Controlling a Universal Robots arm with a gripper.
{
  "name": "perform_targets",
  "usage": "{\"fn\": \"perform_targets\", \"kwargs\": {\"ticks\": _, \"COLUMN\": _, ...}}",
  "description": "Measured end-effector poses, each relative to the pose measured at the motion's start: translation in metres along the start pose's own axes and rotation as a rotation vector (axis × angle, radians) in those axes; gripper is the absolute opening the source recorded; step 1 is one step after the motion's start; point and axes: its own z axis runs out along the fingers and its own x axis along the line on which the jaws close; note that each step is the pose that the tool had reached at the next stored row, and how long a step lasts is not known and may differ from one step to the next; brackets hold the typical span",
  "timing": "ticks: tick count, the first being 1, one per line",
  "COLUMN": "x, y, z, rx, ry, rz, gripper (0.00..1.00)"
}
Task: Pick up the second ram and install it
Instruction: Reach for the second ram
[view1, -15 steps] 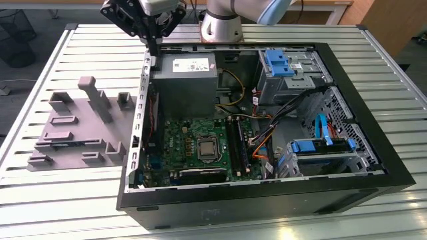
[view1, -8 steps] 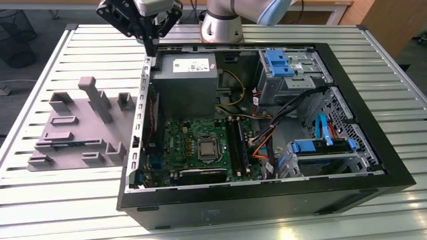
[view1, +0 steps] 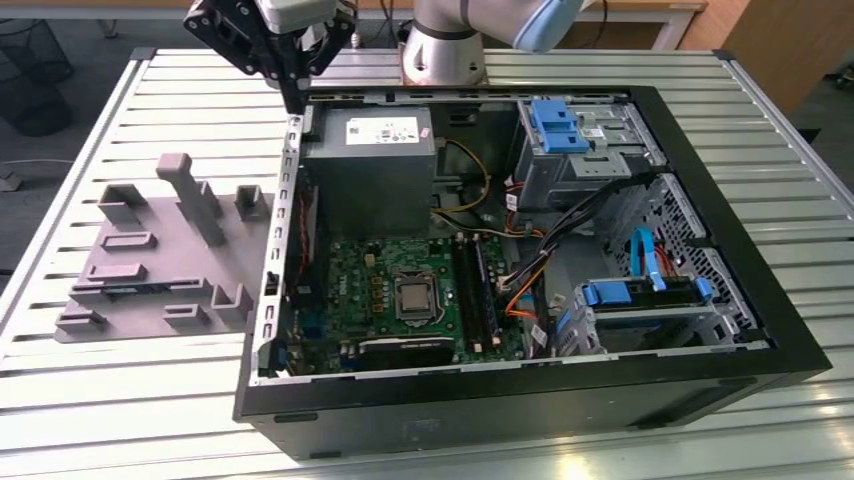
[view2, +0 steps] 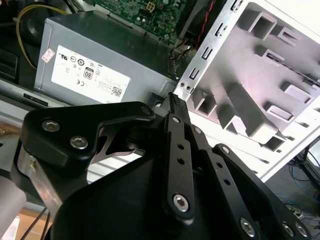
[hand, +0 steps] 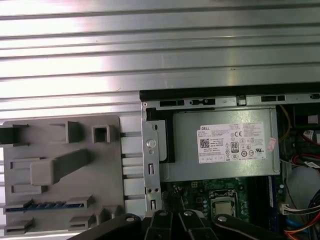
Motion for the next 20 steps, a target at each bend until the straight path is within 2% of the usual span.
{"fn": "perform_targets", "kwargs": {"ticks": 20, "x": 0.0150, "y": -0.0012, "z": 0.0007, "rx": 0.0002, "ry": 0.0011, "rz": 0.000, "gripper": 0.11}}
